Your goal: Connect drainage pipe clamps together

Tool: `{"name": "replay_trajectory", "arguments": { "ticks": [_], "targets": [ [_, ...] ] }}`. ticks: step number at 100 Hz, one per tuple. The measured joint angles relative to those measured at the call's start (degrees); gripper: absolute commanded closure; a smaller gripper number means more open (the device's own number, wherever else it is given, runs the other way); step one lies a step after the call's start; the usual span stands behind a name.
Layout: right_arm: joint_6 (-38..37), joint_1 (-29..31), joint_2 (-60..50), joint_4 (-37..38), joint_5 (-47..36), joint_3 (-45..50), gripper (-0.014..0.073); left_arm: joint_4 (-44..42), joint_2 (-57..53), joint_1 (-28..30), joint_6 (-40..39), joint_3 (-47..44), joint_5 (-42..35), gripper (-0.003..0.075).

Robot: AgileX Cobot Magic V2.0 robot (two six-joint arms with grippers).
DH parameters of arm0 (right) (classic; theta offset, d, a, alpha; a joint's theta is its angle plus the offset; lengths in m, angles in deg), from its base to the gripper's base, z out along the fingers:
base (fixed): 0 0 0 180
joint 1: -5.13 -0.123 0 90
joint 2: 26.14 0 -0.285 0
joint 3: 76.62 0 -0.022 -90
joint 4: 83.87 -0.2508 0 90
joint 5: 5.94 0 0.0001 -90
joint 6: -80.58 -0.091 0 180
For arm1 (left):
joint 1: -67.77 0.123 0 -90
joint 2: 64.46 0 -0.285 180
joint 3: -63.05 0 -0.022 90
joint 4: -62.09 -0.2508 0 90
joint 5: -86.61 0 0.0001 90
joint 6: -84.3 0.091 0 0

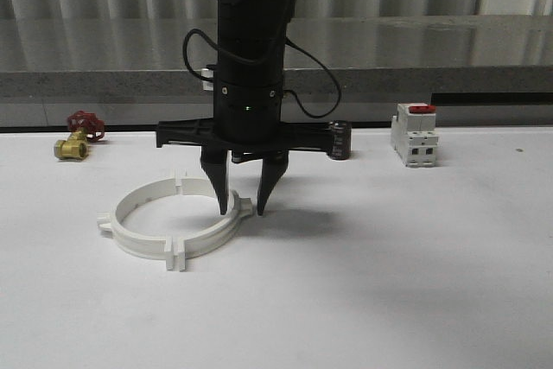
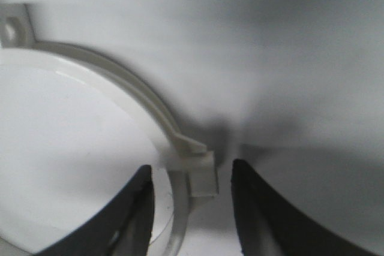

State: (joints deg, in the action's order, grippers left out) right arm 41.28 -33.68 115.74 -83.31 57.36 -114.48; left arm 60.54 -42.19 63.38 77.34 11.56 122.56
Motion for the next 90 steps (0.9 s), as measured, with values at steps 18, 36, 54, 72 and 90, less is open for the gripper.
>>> {"name": "replay_trajectory", "arguments": {
  "ticks": [18,36,54,72,90],
  "targets": [
    [1.8,0.0,-1.3,0.0,-0.7,0.0,0.0210,0.0,0.0,0.0,0.0,0.0,0.0,0.0741],
    [13.6,0.0,-5.5,-0.1,1.8,0.0,0.0286,0.0,0.0,0.0,0.0,0.0,0.0,0.0741],
    [25.6,0.5,-8.8,-0.6,6.2,0.0,0.0592,0.0,0.0,0.0,0.0,0.0,0.0,0.0741],
    [30.1,2.5,-12.7,-0.6,6.8,1.3,0.0658,0.0,0.0,0.0,0.0,0.0,0.0,0.0741],
    [30.6,6.8,-19.7,-0.6,7.1,7.3,0.0658,0.0,0.0,0.0,0.0,0.0,0.0,0.0741]
  ]
}}
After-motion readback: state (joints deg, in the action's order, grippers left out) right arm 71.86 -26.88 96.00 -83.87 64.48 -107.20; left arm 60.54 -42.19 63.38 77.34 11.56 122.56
